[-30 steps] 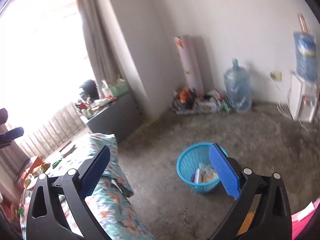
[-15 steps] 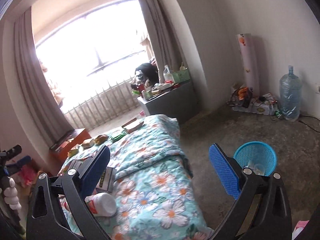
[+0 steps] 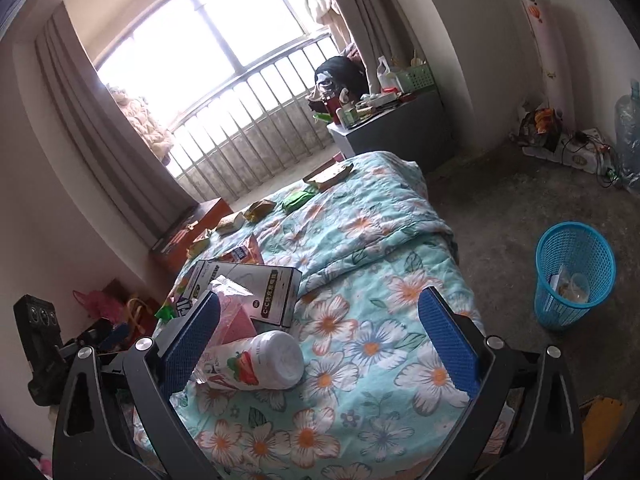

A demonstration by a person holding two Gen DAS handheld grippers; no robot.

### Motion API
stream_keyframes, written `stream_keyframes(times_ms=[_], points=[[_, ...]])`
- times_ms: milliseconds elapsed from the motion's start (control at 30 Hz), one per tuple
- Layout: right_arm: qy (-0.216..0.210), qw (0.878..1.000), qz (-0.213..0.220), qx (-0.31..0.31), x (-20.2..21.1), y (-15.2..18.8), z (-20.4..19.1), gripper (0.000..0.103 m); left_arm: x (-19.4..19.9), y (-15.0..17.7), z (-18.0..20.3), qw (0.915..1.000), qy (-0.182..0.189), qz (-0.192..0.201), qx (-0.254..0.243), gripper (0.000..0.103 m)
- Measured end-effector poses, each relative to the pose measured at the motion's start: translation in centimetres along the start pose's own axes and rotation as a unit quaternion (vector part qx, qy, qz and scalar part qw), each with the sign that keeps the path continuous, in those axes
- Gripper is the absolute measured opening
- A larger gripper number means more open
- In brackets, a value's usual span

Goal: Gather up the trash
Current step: 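Grasp the clear plastic bag with the left tool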

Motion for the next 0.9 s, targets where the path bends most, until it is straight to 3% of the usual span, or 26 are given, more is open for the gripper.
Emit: stream_keyframes(times_ms=[267,567,700,767,900], points=[[-0.028,0.998,-0.047,-0.018,-3.1,1.0,-1.0,0.095,-3.3,1.4,1.7,0.9962,-0.042,-0.024,-0.072,0.089],[-0.020,0.997,-0.076,-0.023,-5.2,1.9,-1.0,0.094,-9.2,3.0,1.4,0.9818,-0.107,-0.072,-0.139,0.089],[-0.015,0.996,-0.083,-0.020,-5.7,1.9,-1.0,0.094,-9.8,3.7,0.3,0.9826,-0.110,-0.087,-0.122,0.088],[-0.013,0.996,-0.086,-0.020,-6.0,2.0,-1.0,0.094,-9.7,3.8,-0.5,0.9850,-0.104,-0.090,-0.105,0.077],[-0.017,0.995,-0.092,-0.016,-6.8,1.9,-1.5,0.094,-9.1,3.9,-1.6,0.9882,-0.094,-0.094,-0.076,0.066]])
Point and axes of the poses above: each gripper's, at about its wrist camera, not at the fingertips, and x roughly against the way its jaws point, z to its right, y to its underside, the point moved 9 cm from there along -x, roughly the way its jaws point
